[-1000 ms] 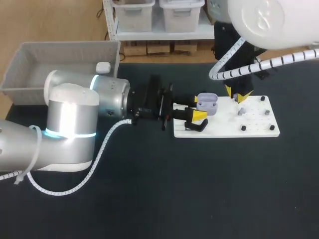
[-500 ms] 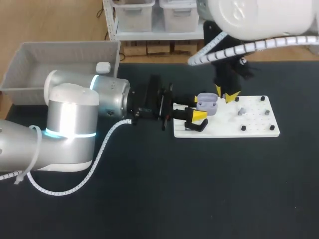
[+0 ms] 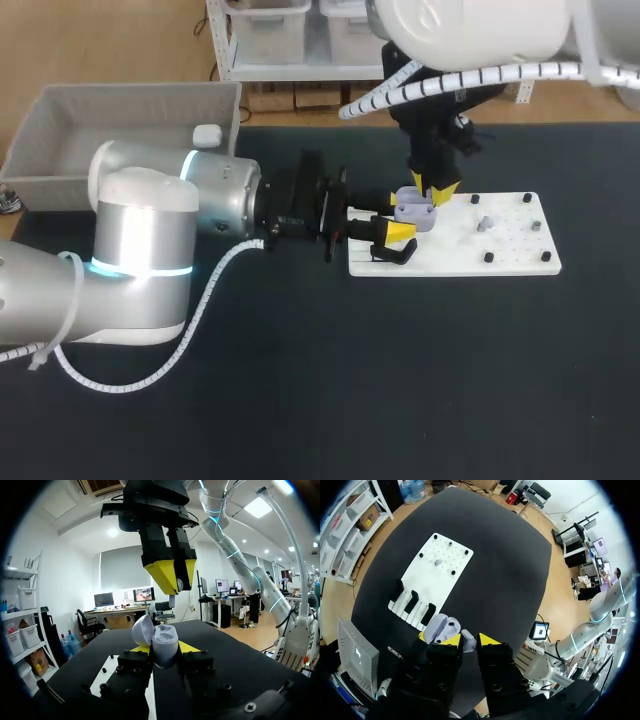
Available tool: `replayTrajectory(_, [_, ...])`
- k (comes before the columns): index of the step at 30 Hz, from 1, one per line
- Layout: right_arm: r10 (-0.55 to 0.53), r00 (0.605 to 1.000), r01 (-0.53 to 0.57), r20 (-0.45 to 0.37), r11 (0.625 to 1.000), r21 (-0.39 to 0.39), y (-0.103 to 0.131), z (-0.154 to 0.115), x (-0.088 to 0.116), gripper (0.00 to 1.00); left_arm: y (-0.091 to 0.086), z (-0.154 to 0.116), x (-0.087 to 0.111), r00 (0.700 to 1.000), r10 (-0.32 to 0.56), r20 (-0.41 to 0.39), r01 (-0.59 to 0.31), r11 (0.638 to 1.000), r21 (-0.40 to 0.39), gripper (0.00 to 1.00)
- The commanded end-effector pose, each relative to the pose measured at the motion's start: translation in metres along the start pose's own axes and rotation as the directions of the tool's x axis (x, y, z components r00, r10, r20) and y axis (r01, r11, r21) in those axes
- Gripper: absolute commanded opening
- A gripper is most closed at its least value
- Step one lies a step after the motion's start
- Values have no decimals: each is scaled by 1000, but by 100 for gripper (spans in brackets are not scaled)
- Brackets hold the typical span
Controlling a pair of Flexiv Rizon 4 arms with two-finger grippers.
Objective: Pick up each earbud case from the left stands, insert the matching earbuds, close the lid, and place the case in the box.
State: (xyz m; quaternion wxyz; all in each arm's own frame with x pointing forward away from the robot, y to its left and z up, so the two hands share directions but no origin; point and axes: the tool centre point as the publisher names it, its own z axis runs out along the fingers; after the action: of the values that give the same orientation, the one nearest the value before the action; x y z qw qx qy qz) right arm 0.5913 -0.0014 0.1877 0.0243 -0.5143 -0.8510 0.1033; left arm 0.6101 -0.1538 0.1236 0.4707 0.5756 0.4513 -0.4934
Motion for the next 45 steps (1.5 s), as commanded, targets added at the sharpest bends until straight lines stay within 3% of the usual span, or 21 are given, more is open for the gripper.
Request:
replayTrajectory(1, [-4, 1000, 4, -2, 1000, 11, 6, 2, 2, 0, -2, 0, 0, 1000, 3, 1, -3, 1000, -7, 0])
replayTrajectory(45, [0, 998, 2, -64, 1000, 26, 21, 18, -2, 0, -2, 0, 0, 1000, 3, 1, -3, 1000, -7, 0])
